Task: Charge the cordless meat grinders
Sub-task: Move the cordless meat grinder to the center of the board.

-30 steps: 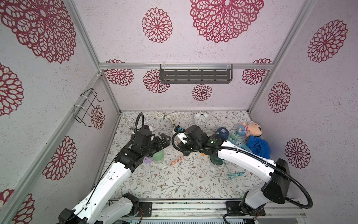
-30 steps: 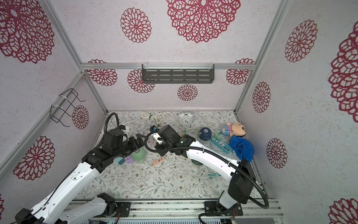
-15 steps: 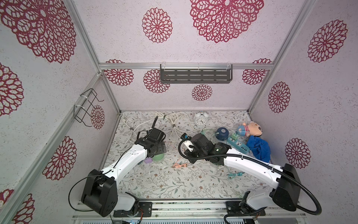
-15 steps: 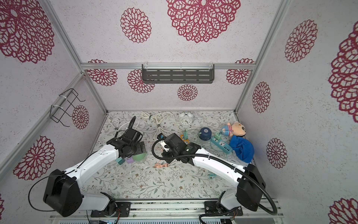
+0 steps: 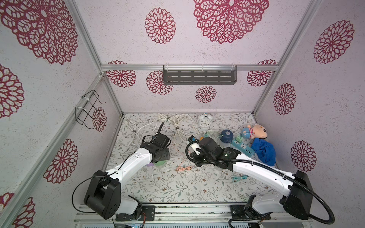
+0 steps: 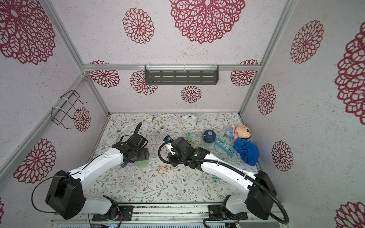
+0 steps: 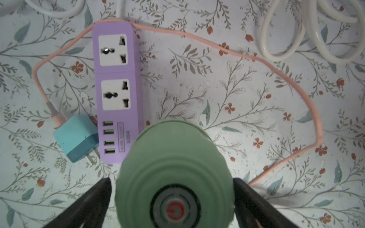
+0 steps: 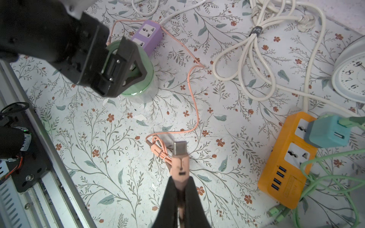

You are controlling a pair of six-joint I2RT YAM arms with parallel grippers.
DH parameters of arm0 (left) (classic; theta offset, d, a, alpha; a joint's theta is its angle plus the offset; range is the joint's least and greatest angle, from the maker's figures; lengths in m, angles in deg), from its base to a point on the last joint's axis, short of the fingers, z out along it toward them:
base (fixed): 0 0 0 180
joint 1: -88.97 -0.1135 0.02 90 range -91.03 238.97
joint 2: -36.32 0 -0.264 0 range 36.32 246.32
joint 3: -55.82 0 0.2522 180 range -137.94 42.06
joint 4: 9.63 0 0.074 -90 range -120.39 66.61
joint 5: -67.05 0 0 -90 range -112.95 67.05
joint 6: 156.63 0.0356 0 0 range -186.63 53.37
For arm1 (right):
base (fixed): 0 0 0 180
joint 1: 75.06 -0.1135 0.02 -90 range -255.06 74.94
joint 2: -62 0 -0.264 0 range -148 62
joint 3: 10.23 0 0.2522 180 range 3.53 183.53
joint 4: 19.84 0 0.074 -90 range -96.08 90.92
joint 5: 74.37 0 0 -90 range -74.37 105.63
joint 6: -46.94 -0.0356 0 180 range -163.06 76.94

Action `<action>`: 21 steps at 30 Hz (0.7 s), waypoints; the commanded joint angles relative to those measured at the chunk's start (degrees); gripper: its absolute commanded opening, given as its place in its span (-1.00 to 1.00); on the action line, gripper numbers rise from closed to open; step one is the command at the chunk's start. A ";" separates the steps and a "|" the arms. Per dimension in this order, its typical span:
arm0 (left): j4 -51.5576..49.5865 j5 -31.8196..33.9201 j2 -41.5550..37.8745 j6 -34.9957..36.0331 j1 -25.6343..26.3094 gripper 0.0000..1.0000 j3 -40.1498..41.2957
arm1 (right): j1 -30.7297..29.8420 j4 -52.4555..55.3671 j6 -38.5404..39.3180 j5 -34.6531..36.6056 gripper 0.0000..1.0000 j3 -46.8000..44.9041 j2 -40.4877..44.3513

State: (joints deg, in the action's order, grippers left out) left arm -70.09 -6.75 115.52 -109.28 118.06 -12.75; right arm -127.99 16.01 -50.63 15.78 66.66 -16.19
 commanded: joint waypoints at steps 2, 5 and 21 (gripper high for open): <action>-3.16 0.47 -4.95 -2.85 1.13 0.95 2.78 | 0.39 -2.13 -0.34 -0.77 -1.00 1.57 -0.23; -2.15 0.09 -7.18 -2.48 1.15 0.95 3.95 | 0.39 -2.47 -0.41 -1.30 -1.00 1.82 -0.66; -0.43 -2.34 5.90 4.34 0.35 0.96 -2.97 | 0.42 -2.29 -1.13 -0.24 -1.00 -0.51 2.22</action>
State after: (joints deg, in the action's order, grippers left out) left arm -71.77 -7.93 120.26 -105.89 118.56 -14.11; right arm -127.82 14.67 -50.68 14.92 66.57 -16.48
